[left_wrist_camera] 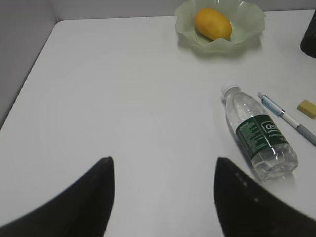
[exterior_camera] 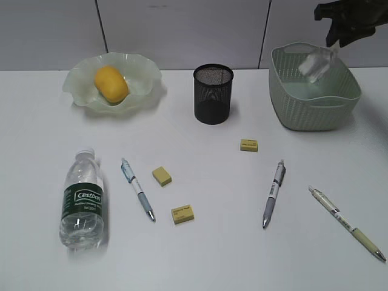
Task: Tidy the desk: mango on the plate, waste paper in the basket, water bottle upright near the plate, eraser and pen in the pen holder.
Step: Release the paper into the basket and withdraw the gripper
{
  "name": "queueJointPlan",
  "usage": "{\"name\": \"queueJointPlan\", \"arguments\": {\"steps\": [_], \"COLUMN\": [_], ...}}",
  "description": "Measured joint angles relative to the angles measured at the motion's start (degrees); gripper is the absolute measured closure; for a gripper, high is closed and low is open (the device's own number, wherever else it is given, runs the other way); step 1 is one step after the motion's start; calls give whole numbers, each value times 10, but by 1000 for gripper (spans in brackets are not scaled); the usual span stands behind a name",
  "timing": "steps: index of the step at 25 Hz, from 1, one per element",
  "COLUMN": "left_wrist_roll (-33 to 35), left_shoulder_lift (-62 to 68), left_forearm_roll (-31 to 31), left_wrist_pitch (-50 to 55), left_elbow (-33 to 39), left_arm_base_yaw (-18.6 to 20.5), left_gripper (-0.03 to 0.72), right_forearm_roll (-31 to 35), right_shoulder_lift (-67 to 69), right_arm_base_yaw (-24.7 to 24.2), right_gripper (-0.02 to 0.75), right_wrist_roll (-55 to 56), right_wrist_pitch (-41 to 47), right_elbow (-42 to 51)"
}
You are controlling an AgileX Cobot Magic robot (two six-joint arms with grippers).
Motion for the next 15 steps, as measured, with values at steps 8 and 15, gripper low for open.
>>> {"name": "queueJointPlan", "arguments": {"steps": [8, 15], "left_wrist_roll": [0, 0], "left_shoulder_lift": [0, 0], "left_forearm_roll": [0, 0], "left_wrist_pitch": [0, 0], "left_elbow": [0, 0], "left_arm_base_yaw": [0, 0], "left_gripper": [207, 207], "right_forearm_roll": [-18, -1], "right_shoulder_lift": [-1, -56], "right_arm_base_yaw": [0, 0], "right_gripper": [110, 156], "right_wrist_roll": [32, 23], "right_wrist_pitch": [40, 155], "right_elbow": [-1, -6]}}
